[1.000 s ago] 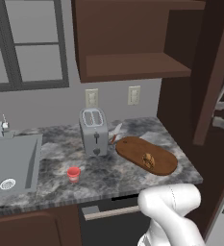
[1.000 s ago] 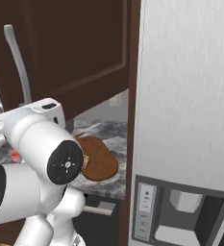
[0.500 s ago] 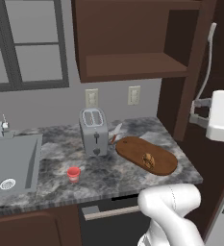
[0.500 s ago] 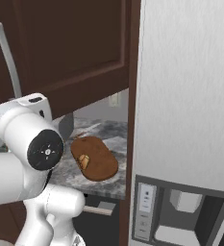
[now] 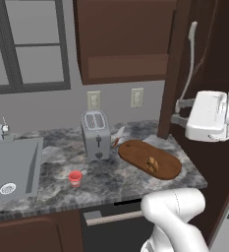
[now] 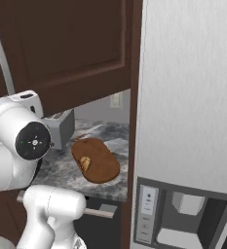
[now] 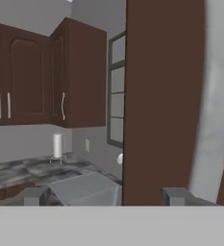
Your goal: Pick the bread, place it on the cutting board, pick the jam, place it on the counter, and close the cabinet.
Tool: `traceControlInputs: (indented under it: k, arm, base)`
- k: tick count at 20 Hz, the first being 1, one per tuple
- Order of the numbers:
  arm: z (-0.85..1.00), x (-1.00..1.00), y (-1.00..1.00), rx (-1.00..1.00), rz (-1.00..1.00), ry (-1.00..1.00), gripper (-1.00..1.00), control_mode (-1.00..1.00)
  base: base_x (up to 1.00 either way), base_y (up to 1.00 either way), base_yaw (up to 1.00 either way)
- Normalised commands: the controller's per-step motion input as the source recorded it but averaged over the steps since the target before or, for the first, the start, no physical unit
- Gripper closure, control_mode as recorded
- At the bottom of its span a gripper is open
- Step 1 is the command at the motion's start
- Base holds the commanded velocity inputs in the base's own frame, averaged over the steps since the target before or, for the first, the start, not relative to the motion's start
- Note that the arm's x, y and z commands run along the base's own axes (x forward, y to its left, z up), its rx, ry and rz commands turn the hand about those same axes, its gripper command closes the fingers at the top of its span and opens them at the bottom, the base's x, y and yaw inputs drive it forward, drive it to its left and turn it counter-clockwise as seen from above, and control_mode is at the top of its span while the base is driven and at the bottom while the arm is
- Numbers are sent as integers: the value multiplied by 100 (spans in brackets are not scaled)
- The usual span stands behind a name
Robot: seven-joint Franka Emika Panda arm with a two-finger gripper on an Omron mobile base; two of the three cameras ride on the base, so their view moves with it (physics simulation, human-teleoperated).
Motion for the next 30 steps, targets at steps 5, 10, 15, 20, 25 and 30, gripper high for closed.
traceControlInputs:
  k: [5, 10, 15, 20, 25, 30]
  arm:
    - [-23, 40, 28, 0, 0, 0, -100, -100]
    - [-11, 48, 22, 0, 0, 0, -100, -100]
    - [-8, 57, 15, 0, 0, 0, -100, -100]
    - [-24, 52, 19, 0, 0, 0, -100, -100]
    - [-29, 44, 15, 0, 0, 0, -100, -100]
    - [-44, 33, 13, 0, 0, 0, -100, -100]
  base:
    - [0, 0, 0]
    - [0, 0, 0]
    - [0, 0, 0]
    - [0, 0, 0]
    - [0, 0, 0]
    - [0, 0, 0]
